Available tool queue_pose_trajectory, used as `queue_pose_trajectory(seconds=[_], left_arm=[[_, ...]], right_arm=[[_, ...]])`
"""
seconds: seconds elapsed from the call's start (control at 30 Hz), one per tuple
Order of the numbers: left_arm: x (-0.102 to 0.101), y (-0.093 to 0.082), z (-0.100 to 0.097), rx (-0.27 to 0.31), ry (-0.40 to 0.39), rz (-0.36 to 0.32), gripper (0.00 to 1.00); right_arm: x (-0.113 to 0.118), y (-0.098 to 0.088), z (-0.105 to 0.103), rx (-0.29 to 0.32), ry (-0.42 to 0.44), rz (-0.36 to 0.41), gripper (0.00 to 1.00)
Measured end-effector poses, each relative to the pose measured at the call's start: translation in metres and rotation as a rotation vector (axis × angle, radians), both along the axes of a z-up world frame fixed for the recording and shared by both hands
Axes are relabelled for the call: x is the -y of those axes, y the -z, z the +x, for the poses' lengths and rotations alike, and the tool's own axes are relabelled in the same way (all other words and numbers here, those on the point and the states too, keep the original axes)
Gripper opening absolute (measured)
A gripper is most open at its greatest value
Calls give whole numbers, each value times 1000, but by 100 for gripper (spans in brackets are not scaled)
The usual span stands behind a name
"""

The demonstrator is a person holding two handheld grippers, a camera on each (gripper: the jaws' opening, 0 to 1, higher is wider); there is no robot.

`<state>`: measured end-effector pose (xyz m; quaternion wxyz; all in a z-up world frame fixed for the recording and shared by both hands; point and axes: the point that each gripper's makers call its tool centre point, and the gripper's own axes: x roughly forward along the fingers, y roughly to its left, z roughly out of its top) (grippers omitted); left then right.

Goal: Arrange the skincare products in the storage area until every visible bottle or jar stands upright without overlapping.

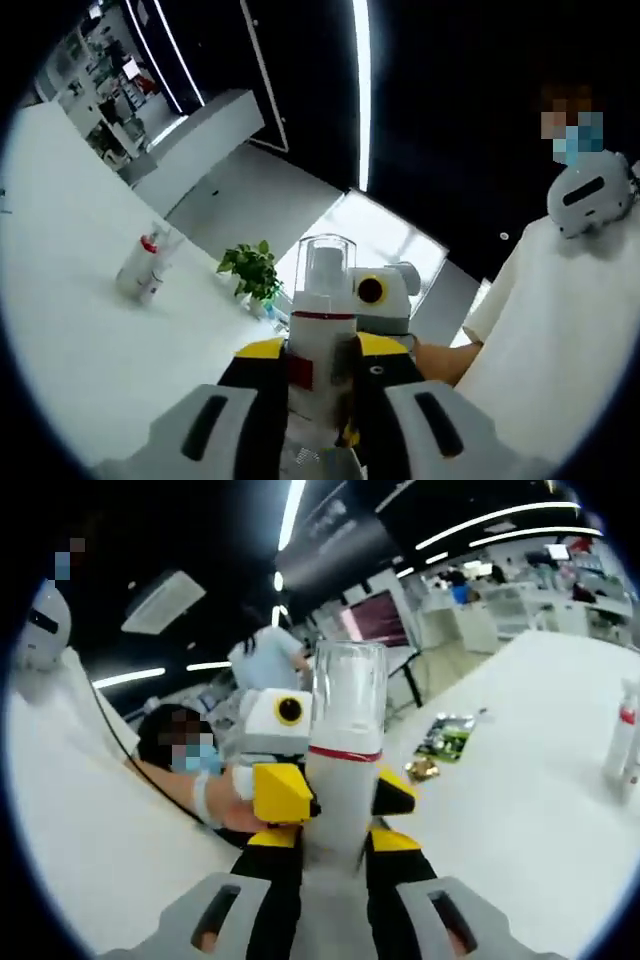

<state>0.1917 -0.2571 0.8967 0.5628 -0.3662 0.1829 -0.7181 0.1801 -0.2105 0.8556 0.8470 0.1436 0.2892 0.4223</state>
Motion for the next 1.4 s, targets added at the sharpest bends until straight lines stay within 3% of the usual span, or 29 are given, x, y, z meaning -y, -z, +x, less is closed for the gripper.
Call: queue_pose_trajectory(seconds=[0.07, 0.23, 0.47, 0.6, 0.73, 0.83, 0.87, 0.97, 1.03, 1.1, 1.2, 1.27, 1.37, 1.4], left_arm=[[-4, -6, 0, -28, 18, -41, 21], [-11, -18, -4, -72, 61, -120, 21], [-15, -25, -8, -85, 95, -164, 21], [-15, -24, -2, -70, 36, -157, 21], [-10, -9, 12, -18, -53, -70, 20], [-5, 2, 16, 37, -101, -2, 18], [-3, 4, 14, 64, -100, 20, 18], [4, 19, 12, 127, -113, 113, 17], [4, 19, 12, 120, -112, 115, 17], [1, 17, 12, 112, -112, 106, 17], [-1, 12, 12, 96, -103, 74, 17], [-4, -1, 7, 60, -65, -3, 17], [-10, -14, -6, 60, 0, -77, 17], [-11, -20, -14, 64, 42, -113, 17]], right_arm=[[-4, -8, -4, 5, -49, 46, 26], [-7, -26, -10, -80, -76, 208, 29], [-10, -32, -8, -75, -53, 276, 23], [-7, -30, 0, 1, -26, 174, 19], [6, -13, 13, -17, 74, 36, 19], [16, 1, 17, -10, 102, -126, 18], [17, 3, 17, -10, 101, -147, 18], [22, 17, 17, -14, 133, -304, 18], [21, 19, 18, 10, 126, -349, 19], [20, 15, 17, -6, 125, -308, 19], [18, 7, 16, 59, 85, -273, 20], [13, -6, 11, 89, 44, -167, 20], [7, -20, -8, 39, -79, -25, 21], [1, -26, -21, -11, -147, 50, 23]])
